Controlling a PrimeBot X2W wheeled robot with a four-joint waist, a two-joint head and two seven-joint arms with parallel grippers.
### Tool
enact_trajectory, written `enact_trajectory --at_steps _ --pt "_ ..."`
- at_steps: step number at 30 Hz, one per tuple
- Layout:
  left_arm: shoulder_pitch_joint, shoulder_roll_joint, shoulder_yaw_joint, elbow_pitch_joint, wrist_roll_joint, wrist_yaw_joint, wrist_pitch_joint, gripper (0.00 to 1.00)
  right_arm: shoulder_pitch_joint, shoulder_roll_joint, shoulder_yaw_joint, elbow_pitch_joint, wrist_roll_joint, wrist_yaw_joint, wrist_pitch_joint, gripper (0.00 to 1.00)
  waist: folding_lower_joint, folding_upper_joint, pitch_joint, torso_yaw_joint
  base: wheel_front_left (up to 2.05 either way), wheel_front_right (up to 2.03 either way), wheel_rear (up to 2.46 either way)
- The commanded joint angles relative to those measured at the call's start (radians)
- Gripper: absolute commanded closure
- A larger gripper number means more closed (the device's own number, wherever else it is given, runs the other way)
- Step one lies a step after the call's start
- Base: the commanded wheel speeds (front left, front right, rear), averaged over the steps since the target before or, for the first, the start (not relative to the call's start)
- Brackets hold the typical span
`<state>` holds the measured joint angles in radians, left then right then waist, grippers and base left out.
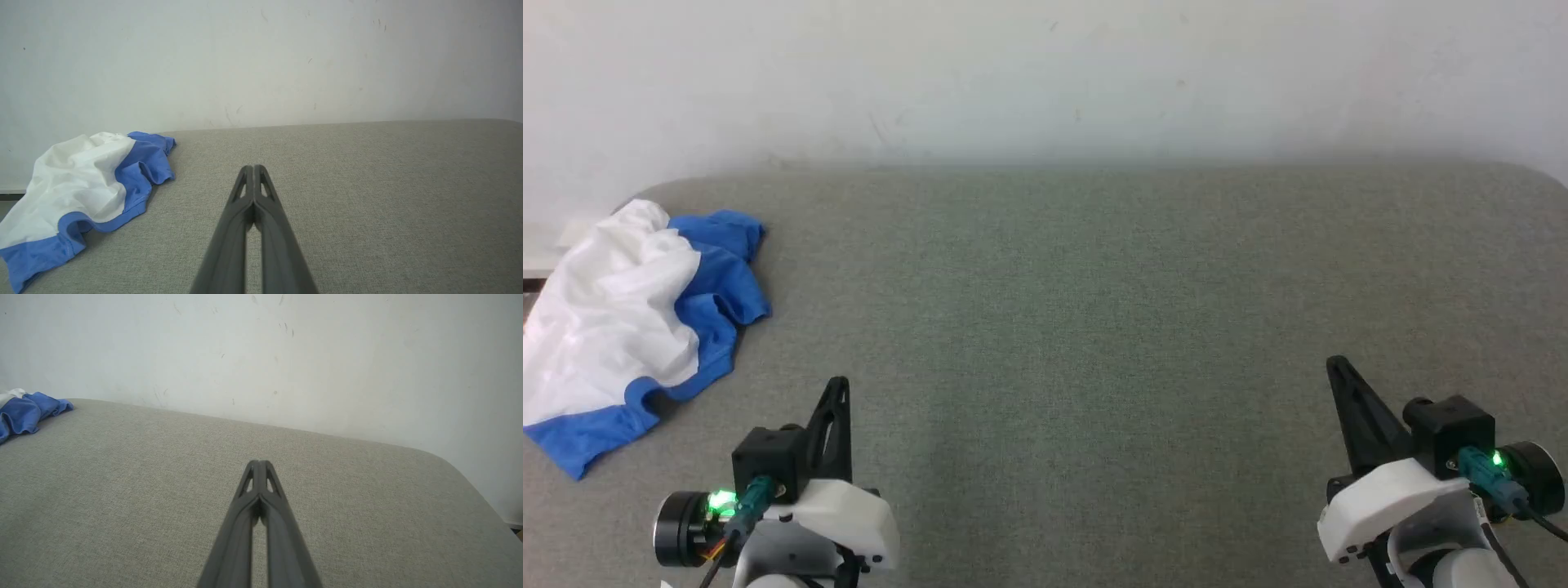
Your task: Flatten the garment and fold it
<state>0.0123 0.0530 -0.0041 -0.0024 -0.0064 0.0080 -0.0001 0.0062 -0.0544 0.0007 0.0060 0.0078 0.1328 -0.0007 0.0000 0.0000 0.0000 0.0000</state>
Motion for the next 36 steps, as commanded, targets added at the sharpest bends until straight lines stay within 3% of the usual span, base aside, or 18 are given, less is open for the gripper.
enact_trajectory --at_steps 1,11,12,36 --pt "-0.012 -0.003 0.004 0.002 0.006 -0.008 0.000 1.00 -0.006 0.004 -0.001 -0.006 -0.008 -0.002 0.001 1.00 0.0000 0.0000 0.000 0.000 0.00 0.00 0.00" --pt "-0.012 -0.003 0.004 0.002 0.006 -0.008 0.000 1.00 -0.006 0.004 -0.001 -0.006 -0.008 -0.002 0.001 1.00 0.0000 0.0000 0.000 0.000 0.00 0.00 0.00" --pt "0.000 0.000 0.000 0.000 0.000 0.000 0.000 0.00 0.000 0.000 0.000 0.000 0.000 0.000 0.000 0.00 0.0000 0.0000 0.000 0.000 0.00 0.00 0.00" --pt "0.015 0.000 -0.009 -0.010 -0.028 0.010 -0.039 0.00 0.004 0.000 -0.076 0.008 0.020 0.000 -0.039 0.00 0.0000 0.0000 0.001 0.003 0.00 0.00 0.00"
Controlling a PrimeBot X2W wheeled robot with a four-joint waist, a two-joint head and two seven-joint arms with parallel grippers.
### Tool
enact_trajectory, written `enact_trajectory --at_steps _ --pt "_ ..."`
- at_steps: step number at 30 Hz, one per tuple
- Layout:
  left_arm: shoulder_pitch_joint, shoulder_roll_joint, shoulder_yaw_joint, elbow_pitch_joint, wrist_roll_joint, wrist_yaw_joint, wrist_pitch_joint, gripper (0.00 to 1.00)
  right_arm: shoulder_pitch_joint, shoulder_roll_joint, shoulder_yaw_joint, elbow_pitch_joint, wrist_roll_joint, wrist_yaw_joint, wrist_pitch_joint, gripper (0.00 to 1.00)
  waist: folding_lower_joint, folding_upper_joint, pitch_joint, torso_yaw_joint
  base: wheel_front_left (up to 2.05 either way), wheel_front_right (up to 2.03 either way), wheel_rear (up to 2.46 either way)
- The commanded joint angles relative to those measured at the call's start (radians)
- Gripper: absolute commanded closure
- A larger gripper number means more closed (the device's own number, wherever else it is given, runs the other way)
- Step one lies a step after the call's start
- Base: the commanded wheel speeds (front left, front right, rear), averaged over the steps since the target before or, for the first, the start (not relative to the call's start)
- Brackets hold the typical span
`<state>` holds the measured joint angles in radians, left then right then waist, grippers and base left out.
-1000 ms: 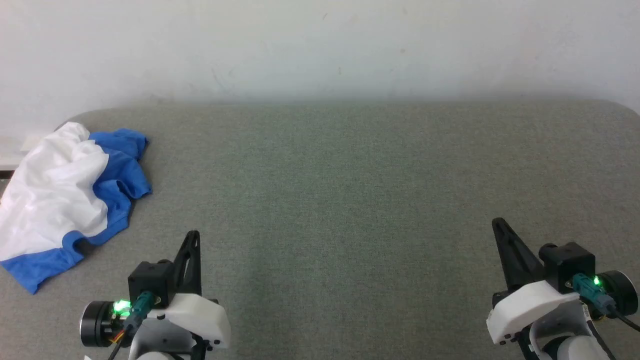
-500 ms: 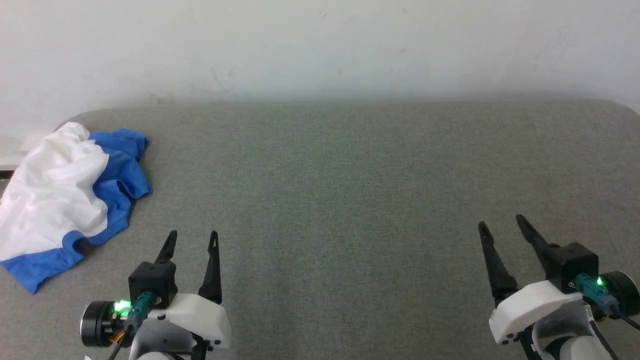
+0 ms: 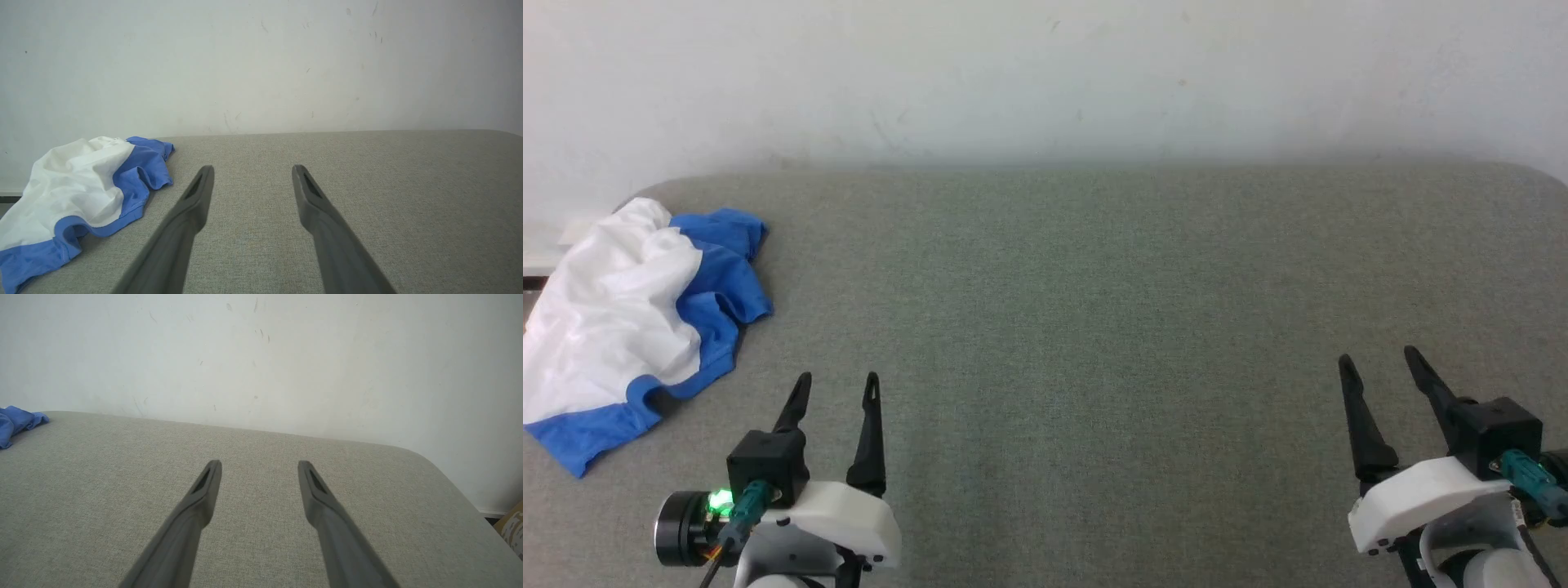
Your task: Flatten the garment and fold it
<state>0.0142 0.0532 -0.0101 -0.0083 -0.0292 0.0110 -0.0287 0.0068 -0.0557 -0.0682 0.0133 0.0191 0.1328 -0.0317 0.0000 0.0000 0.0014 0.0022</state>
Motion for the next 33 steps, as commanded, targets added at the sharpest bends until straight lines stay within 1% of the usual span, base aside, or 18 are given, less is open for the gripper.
enact_trajectory --at_steps 1,9,19,33 --pt "0.014 0.000 -0.004 -0.004 -0.007 0.008 -0.013 0.00 0.003 0.001 -0.013 0.002 0.009 0.000 -0.010 0.00 0.0000 0.0000 0.000 0.002 0.00 0.00 0.00" --pt "0.020 -0.001 -0.009 -0.008 -0.020 0.017 -0.029 0.00 0.006 0.001 -0.043 0.000 0.012 0.000 -0.027 0.00 0.0000 0.0000 0.001 0.024 0.00 0.00 0.00" --pt "0.030 -0.001 -0.012 -0.015 -0.041 0.030 -0.050 0.00 0.007 0.002 -0.064 0.002 0.013 -0.001 -0.048 0.00 0.0000 0.0000 0.001 0.074 0.00 0.00 0.00" --pt "0.045 -0.001 -0.013 -0.033 -0.070 0.049 -0.080 0.00 -0.008 0.002 -0.037 0.008 0.000 -0.001 -0.077 0.00 0.0000 0.0000 0.004 0.164 0.00 0.00 0.00"
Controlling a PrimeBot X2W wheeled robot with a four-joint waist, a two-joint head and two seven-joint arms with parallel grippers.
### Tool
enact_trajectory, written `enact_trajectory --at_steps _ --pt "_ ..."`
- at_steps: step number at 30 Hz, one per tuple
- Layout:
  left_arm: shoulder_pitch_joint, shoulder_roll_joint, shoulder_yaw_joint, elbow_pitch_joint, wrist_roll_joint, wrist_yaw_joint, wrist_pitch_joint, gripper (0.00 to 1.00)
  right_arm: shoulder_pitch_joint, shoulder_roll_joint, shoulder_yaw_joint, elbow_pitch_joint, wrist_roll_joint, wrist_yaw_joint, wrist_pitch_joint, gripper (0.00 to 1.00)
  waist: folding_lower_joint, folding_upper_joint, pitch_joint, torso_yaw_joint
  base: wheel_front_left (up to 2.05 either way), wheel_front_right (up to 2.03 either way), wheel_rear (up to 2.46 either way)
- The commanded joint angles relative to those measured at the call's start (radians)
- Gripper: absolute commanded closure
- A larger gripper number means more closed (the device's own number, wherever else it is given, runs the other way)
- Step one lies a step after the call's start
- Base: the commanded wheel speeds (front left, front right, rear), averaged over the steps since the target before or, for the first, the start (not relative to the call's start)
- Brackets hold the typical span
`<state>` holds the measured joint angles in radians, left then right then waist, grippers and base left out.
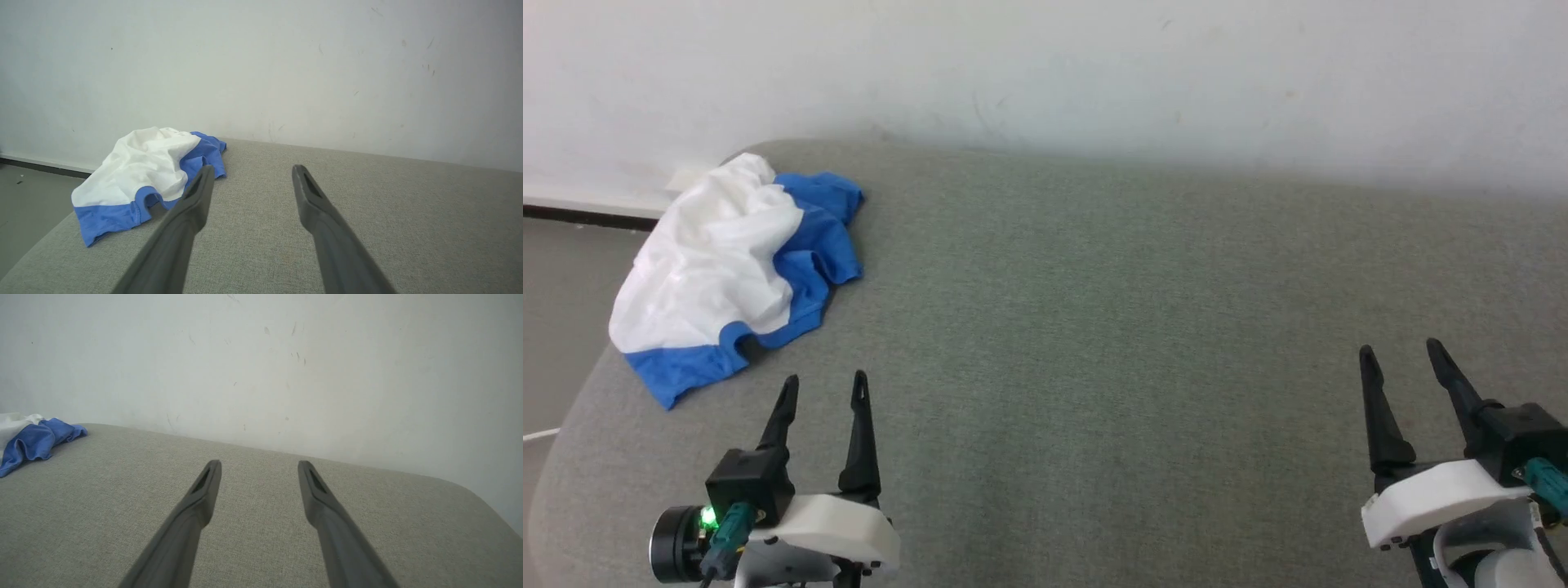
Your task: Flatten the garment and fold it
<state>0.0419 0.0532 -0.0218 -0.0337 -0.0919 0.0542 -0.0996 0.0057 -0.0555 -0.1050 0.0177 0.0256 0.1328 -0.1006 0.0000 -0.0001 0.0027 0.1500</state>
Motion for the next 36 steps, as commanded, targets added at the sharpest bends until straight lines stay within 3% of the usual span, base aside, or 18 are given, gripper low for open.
enact_trajectory --at_steps 1,23,36 --pt "0.019 -0.001 -0.005 -0.011 -0.009 0.010 -0.011 0.00 -0.008 0.002 0.002 0.004 -0.007 -0.001 -0.010 0.00 0.0000 0.0000 0.004 0.024 0.00 0.00 0.00" --pt "0.055 -0.002 -0.016 -0.048 -0.054 0.050 -0.057 0.00 -0.028 0.003 0.027 0.024 -0.013 -0.001 -0.056 0.00 0.0000 0.0000 0.025 0.199 0.00 0.00 0.00" --pt "0.072 -0.002 -0.025 -0.058 -0.079 0.066 -0.084 0.00 -0.033 0.004 0.025 0.037 -0.014 -0.001 -0.083 0.00 0.0000 0.0000 0.029 0.261 0.00 0.00 0.00"
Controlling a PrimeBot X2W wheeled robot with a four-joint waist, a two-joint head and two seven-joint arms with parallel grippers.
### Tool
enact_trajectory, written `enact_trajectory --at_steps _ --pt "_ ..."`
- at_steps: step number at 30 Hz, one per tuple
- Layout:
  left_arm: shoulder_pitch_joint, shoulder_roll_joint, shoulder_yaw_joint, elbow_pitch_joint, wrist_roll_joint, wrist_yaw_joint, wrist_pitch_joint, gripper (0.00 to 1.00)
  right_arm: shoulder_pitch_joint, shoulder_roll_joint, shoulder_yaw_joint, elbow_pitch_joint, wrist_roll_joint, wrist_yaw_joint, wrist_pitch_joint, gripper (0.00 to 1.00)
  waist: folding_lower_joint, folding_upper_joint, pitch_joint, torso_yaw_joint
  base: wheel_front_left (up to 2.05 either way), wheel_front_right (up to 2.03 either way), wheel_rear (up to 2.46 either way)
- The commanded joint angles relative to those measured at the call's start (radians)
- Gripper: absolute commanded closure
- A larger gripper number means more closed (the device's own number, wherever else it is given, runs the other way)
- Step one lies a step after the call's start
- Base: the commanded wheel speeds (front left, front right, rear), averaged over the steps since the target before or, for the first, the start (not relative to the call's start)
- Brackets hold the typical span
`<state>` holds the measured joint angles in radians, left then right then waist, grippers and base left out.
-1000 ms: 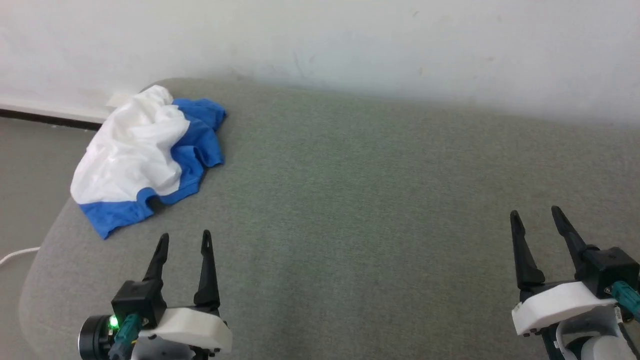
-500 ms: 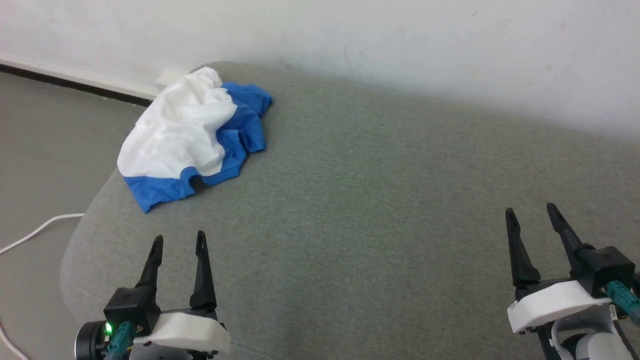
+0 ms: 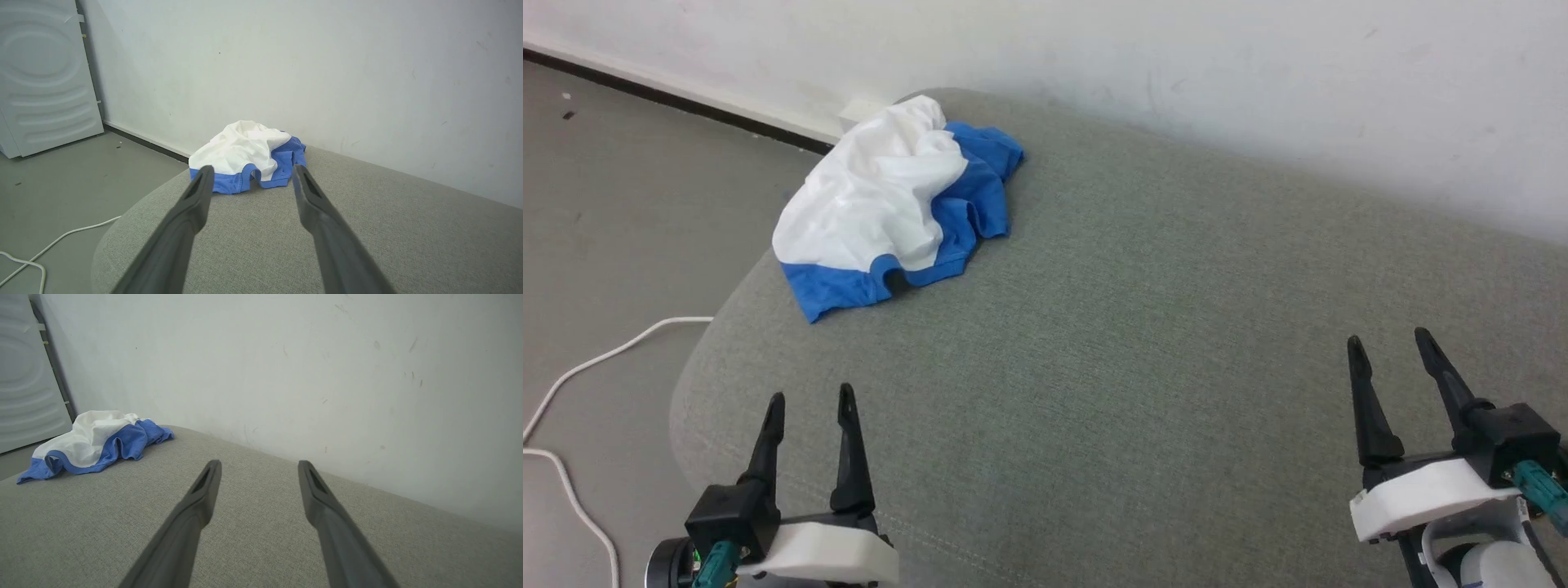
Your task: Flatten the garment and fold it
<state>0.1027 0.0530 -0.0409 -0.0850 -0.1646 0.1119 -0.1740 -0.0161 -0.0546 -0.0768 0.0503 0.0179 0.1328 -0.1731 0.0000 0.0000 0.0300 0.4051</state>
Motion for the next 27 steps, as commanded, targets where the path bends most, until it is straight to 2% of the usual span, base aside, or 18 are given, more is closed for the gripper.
enact_trajectory --at_steps 1,27 --pt "0.011 -0.002 -0.008 -0.007 -0.008 0.010 -0.012 0.00 -0.012 0.003 -0.005 0.005 -0.007 -0.001 -0.013 0.00 0.0000 0.0000 0.002 0.008 0.00 0.00 0.00" --pt "0.028 -0.003 -0.030 -0.027 -0.068 0.049 -0.064 0.00 -0.022 0.004 -0.031 0.026 -0.014 -0.002 -0.065 0.00 0.0000 0.0000 0.013 0.106 0.00 0.00 0.00"
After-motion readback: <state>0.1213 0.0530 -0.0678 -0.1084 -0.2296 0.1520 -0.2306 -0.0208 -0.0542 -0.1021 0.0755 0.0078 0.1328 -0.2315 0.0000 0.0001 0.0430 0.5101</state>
